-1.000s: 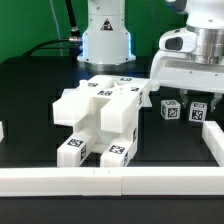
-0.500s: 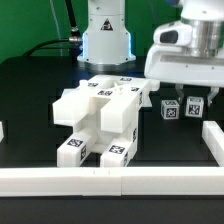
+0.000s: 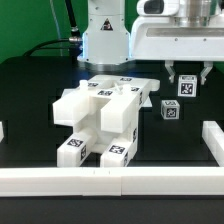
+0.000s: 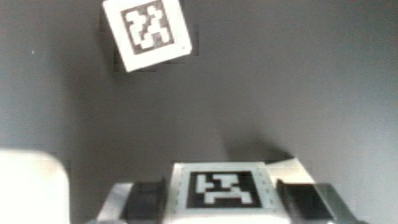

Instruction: Assemble chair

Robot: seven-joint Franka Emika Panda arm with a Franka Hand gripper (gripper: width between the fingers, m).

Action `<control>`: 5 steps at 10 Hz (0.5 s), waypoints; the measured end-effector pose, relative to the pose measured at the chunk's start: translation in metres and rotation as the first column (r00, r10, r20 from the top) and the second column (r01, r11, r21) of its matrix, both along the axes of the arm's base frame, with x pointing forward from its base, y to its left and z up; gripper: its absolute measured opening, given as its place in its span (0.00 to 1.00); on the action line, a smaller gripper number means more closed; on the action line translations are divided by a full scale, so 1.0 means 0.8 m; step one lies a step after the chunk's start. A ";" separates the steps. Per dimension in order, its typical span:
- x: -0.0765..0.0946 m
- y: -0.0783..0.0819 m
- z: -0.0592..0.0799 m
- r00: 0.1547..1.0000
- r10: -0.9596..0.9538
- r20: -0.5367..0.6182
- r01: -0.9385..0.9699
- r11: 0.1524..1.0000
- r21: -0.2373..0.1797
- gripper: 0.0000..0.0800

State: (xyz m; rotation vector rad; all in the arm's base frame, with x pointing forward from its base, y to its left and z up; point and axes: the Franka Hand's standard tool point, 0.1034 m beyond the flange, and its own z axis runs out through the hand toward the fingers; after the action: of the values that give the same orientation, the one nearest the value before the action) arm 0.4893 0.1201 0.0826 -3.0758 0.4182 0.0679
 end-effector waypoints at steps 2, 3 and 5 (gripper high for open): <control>0.000 -0.001 0.000 1.000 -0.001 0.000 0.001 1.000 0.000 0.36; 0.003 -0.004 0.002 1.000 0.026 -0.001 -0.026 1.000 0.002 0.36; 0.040 -0.045 0.034 0.994 0.111 0.005 -0.111 0.994 0.020 0.36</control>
Offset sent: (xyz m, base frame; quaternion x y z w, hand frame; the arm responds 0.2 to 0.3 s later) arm 0.0306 -0.0329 0.0308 0.0144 -0.0107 -0.0918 0.9956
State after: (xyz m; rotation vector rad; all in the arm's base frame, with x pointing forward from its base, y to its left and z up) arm 0.5211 0.0844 0.1099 -3.0758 0.2450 0.0684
